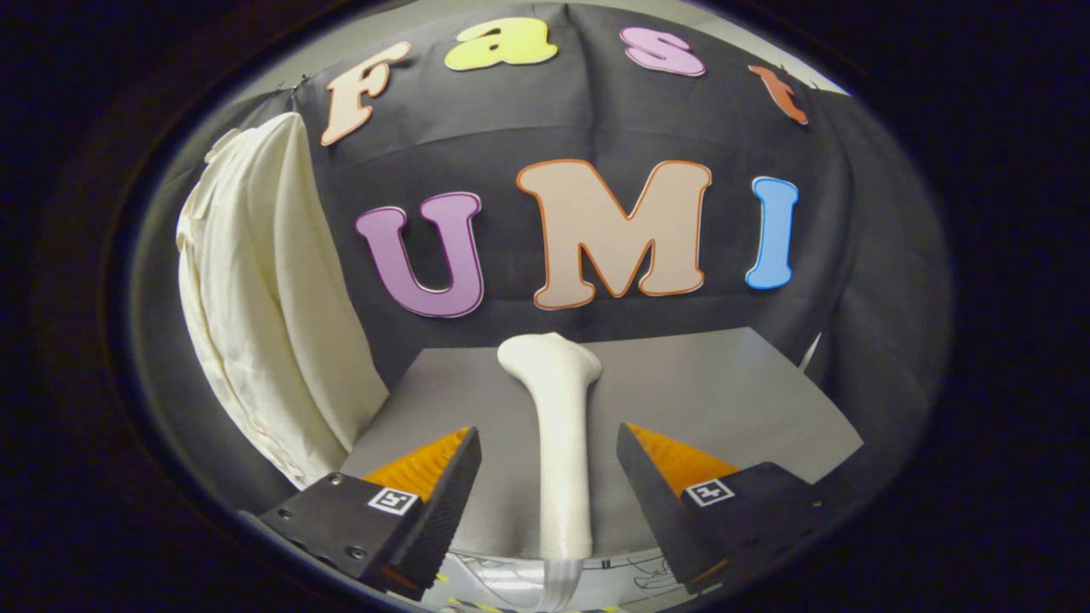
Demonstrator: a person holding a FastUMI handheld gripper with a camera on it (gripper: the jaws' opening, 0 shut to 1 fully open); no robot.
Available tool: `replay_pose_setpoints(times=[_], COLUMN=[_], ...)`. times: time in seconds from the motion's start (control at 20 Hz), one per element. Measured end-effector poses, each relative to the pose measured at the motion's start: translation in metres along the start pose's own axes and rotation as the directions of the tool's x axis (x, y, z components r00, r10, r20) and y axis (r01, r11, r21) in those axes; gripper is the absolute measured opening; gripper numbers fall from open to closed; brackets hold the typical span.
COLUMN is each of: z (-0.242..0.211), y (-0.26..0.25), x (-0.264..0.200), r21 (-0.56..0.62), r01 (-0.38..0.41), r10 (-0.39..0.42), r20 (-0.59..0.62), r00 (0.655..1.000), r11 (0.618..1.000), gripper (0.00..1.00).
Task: Iron the clothes twice with a garment steamer, once on the left side and once on the right side.
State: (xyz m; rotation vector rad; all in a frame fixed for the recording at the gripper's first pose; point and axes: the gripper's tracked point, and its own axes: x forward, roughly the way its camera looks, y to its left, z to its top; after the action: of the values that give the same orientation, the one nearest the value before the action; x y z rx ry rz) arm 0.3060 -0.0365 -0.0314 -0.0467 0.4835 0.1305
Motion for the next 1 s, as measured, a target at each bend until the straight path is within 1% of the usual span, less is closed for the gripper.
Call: replay_pose_setpoints(times=[0.1, 0.2, 0.25, 0.3, 0.35, 0.4, 0.45, 0.5, 0.6, 0.7, 0.75, 0.8, 0.9, 1.0], z=[0.003, 0.006, 0.004, -0.001, -0.005, -0.009, -0.009, -0.007, -0.011, -0.014, -0.014, -0.014, -0.011, -0.011], y=[-0.007, -0.009, -0.008, -0.002, 0.002, 0.004, 0.001, -0.001, 0.000, 0.003, 0.003, 0.003, 0.004, 0.006], x=[0.017, 0.031, 0.037, 0.041, 0.043, 0.046, 0.055, 0.065, 0.076, 0.070, 0.072, 0.071, 0.073, 0.070], r21=[0.012, 0.011, 0.005, 0.005, 0.018, 0.014, -0.004, -0.031, -0.019, 0.012, 0.040, 0.048, 0.051, 0.068], r01=[0.018, 0.012, 0.009, -0.016, -0.038, -0.053, -0.046, -0.023, -0.017, -0.027, -0.011, -0.006, -0.040, -0.086], r10=[-0.018, -0.011, -0.008, 0.017, 0.040, 0.054, 0.045, 0.018, 0.013, 0.029, 0.022, 0.020, 0.053, 0.103], r20=[-0.036, -0.062, -0.077, -0.106, -0.134, -0.160, -0.166, -0.165, -0.226, -0.285, -0.281, -0.293, -0.289, -0.298], r00=[0.999, 0.998, 0.997, 0.994, 0.990, 0.986, 0.985, 0.986, 0.974, 0.958, 0.959, 0.956, 0.956, 0.949], r11=[1.000, 1.000, 1.000, 1.000, 0.999, 0.999, 0.999, 0.999, 1.000, 1.000, 0.999, 0.999, 0.998, 0.994], gripper=[0.98, 0.97, 0.93, 0.91, 0.86, 0.84, 0.80, 0.80, 0.68, 0.56, 0.55, 0.52, 0.51, 0.51])
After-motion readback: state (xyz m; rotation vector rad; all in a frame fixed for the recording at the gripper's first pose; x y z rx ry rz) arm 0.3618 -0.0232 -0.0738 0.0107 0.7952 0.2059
